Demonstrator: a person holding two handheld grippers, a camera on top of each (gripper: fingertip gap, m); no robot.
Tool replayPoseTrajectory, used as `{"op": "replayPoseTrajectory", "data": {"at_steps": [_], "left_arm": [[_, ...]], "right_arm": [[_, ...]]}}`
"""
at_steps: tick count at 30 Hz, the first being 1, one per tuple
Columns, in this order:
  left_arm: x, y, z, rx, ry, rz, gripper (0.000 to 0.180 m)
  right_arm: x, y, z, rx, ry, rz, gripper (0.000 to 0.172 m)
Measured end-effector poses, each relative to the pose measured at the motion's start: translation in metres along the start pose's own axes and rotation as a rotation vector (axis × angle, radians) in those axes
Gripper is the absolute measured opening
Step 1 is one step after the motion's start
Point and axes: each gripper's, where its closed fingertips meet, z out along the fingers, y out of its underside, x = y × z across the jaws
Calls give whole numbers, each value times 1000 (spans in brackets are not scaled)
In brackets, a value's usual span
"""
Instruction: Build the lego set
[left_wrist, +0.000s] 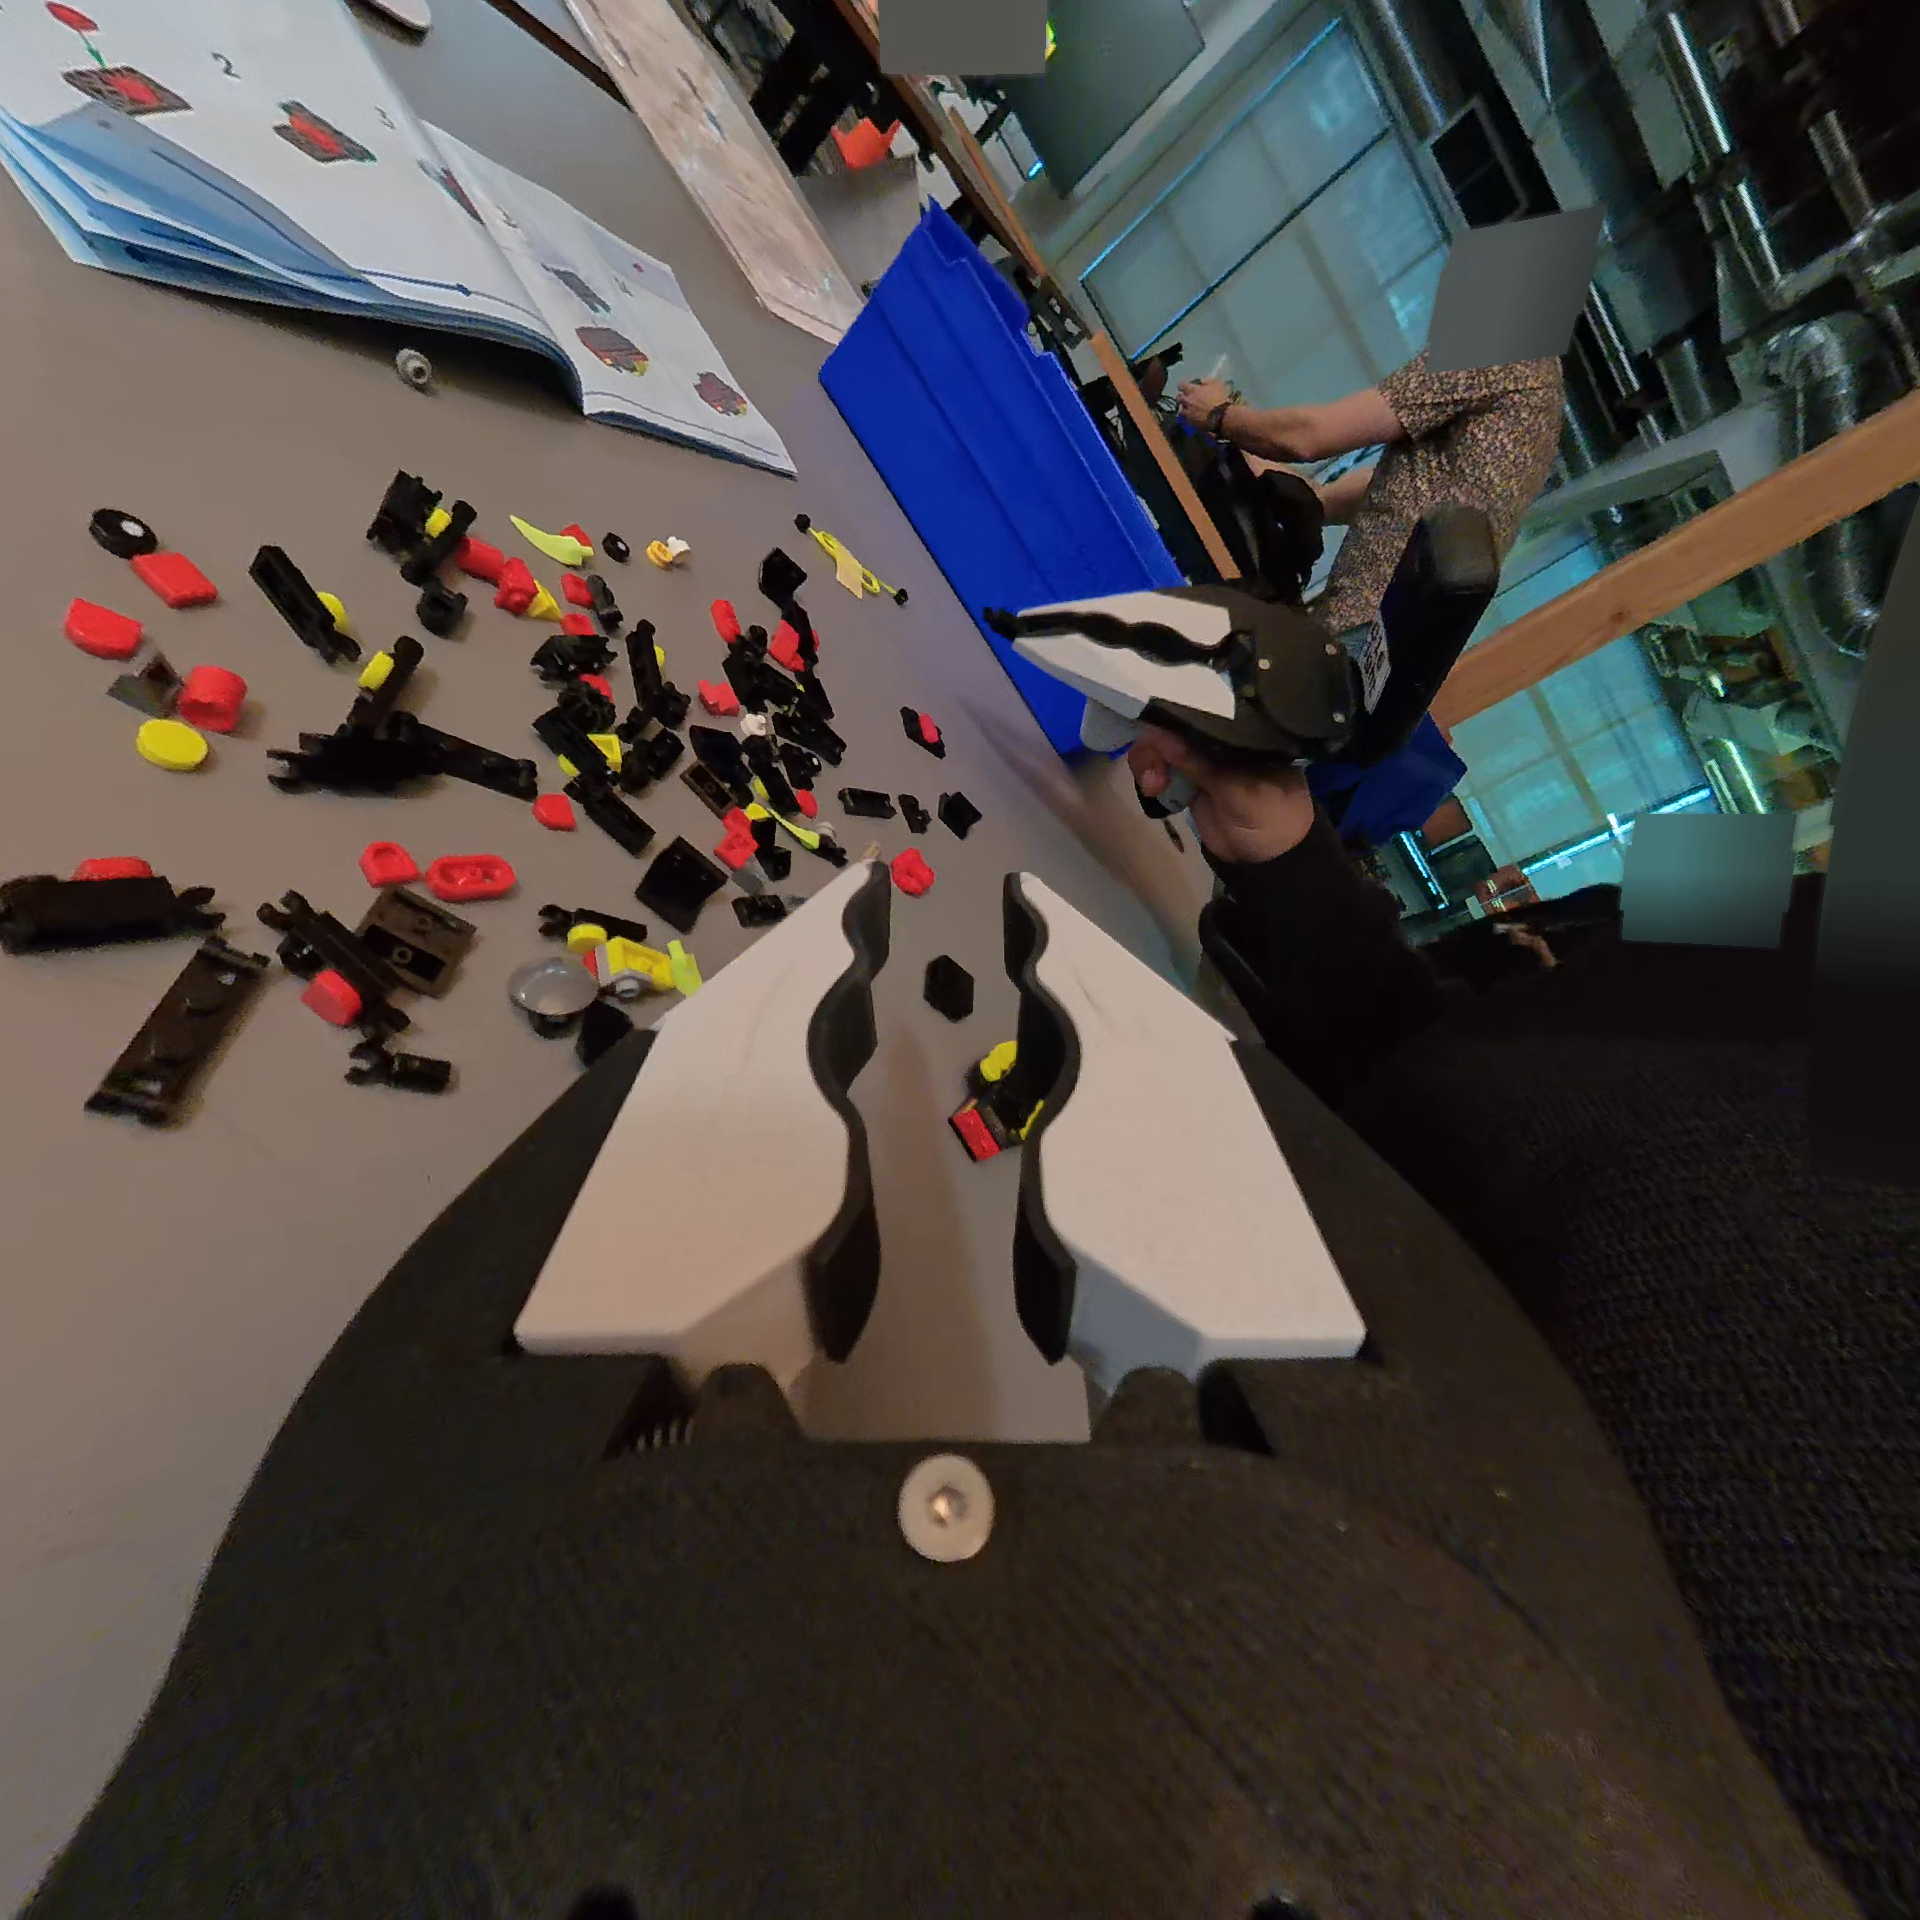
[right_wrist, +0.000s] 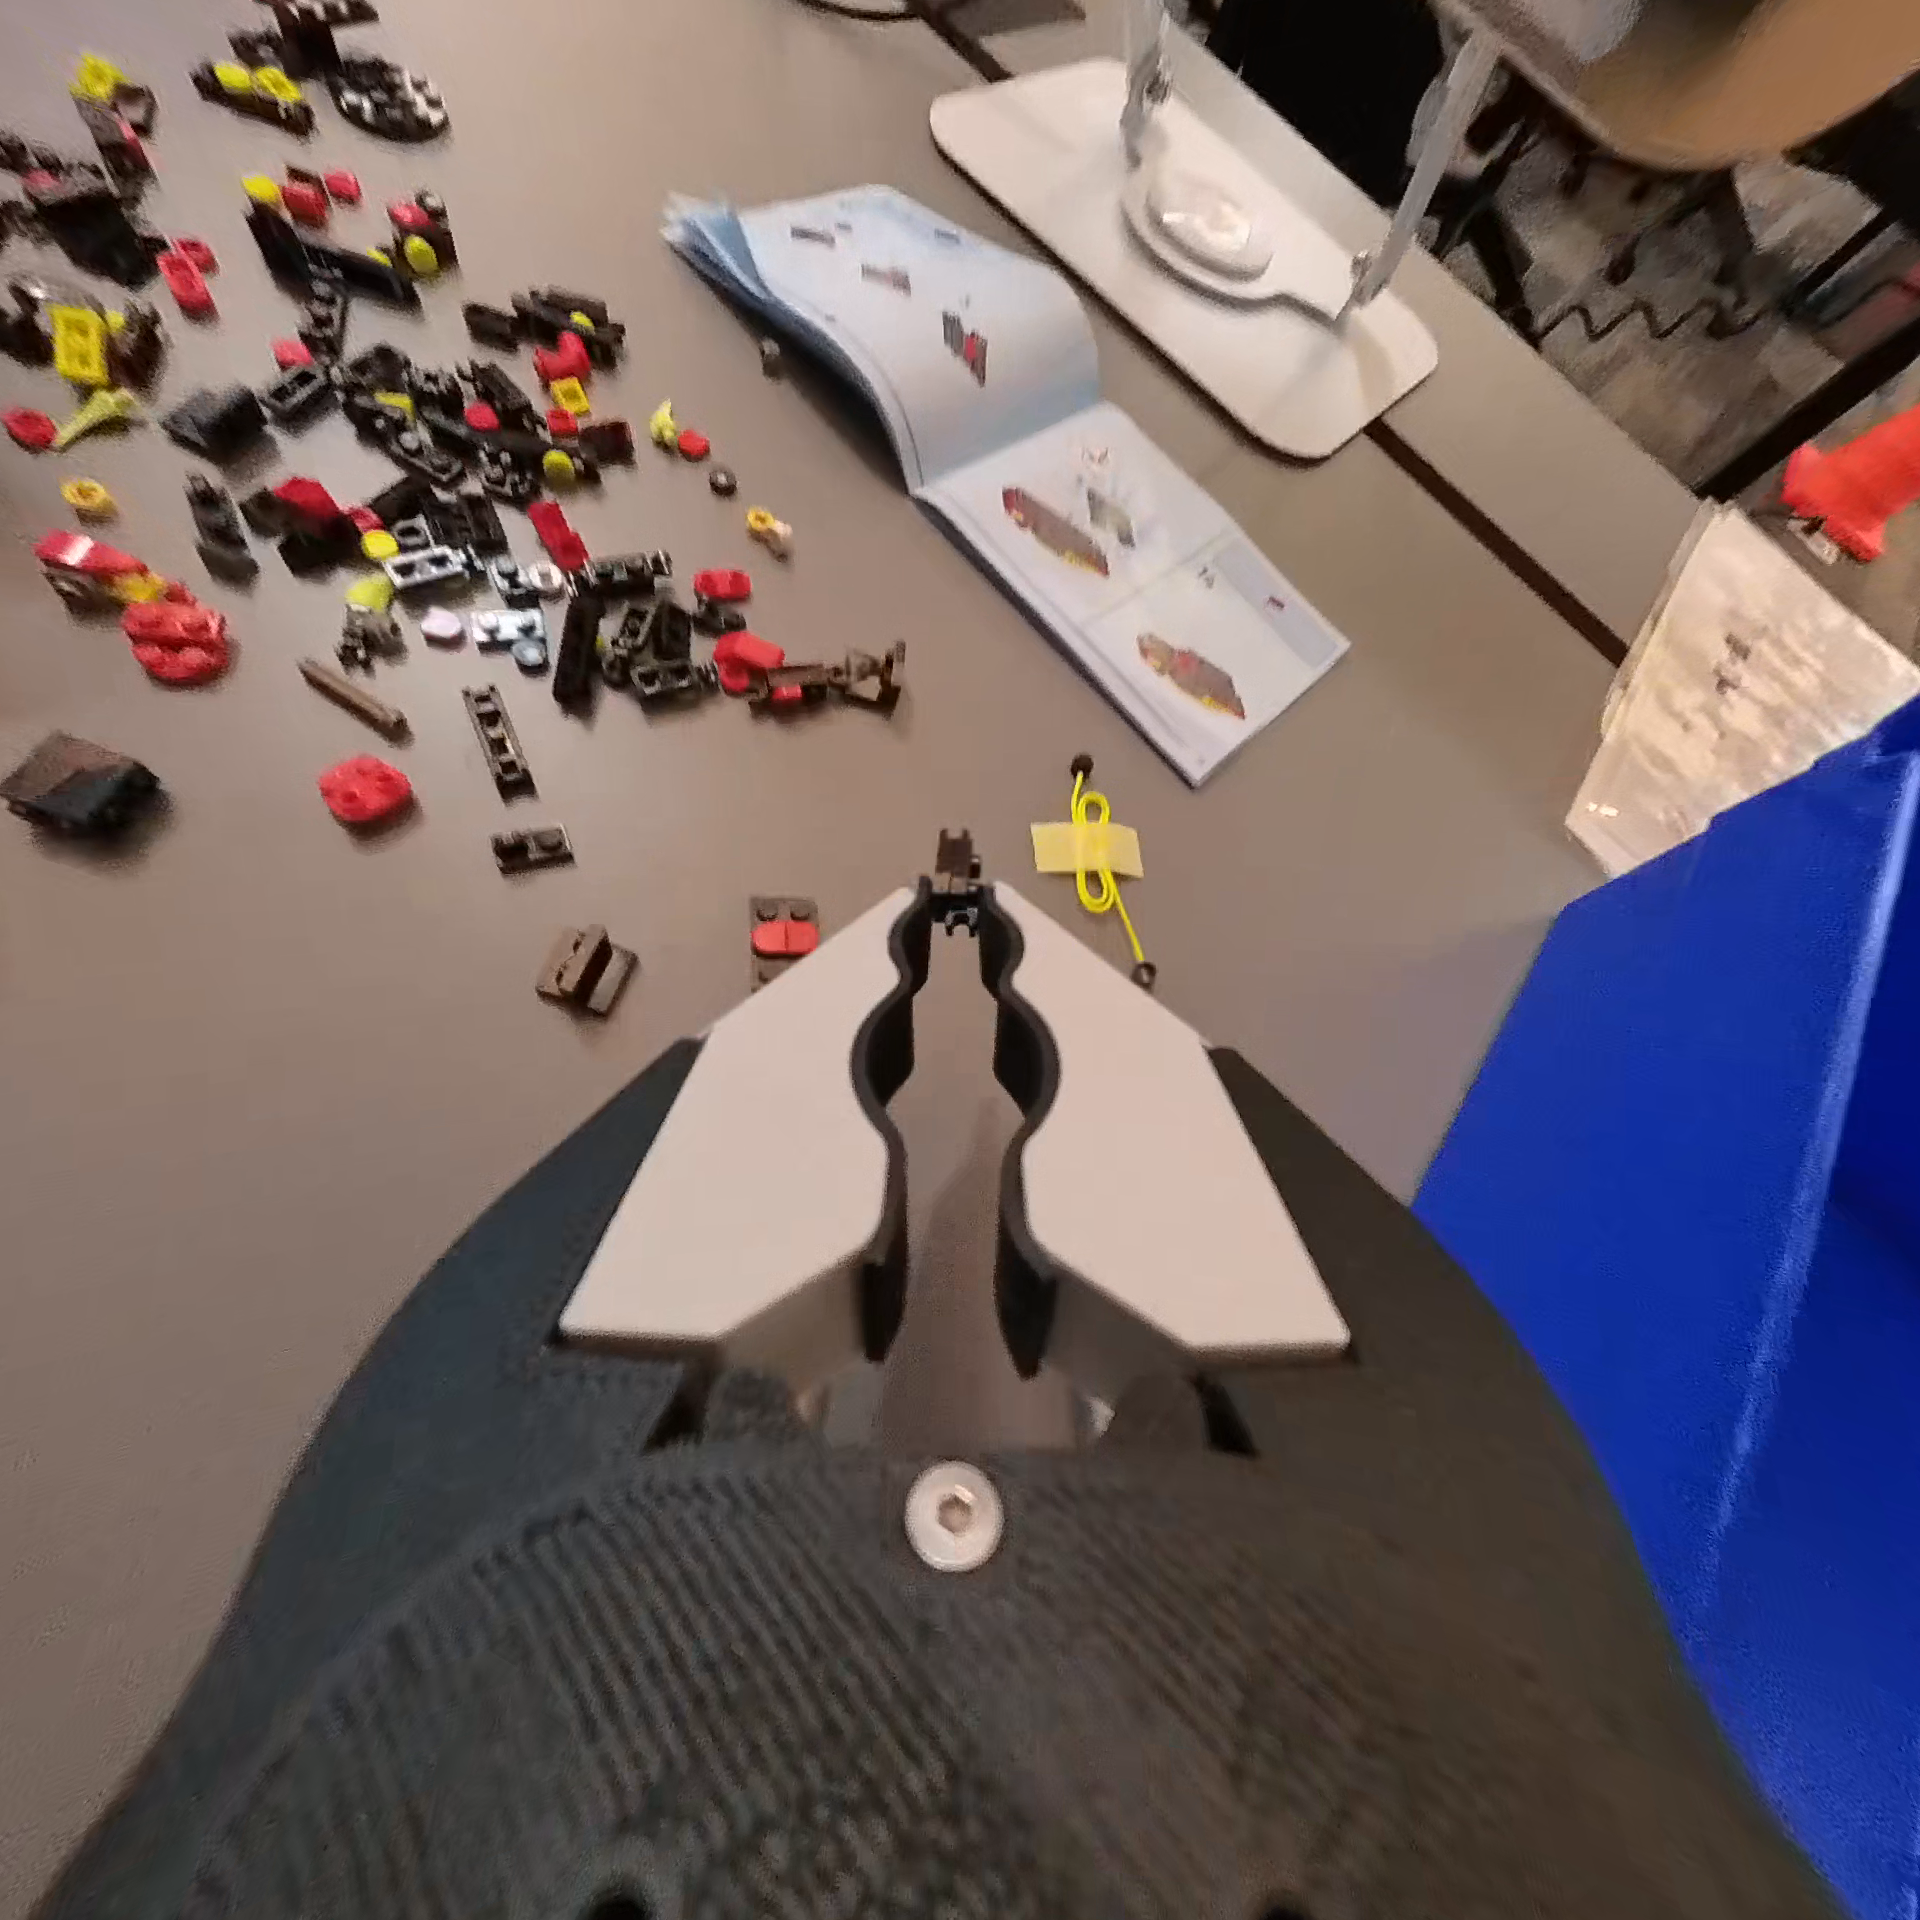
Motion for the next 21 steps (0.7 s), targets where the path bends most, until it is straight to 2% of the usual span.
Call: {"op": "replayPoseTrajectory", "data": {"at_steps": [6,11,21], "left_arm": [[-5,-1,14,-38,2,6,20],[-8,-3,22,-55,15,-5,20],[-9,-4,25,-64,35,-25,21]], "right_arm": [[4,19,-4,-26,-23,99,6],[6,41,-2,-106,-12,100,7],[3,44,1,-99,-67,150,12]]}}
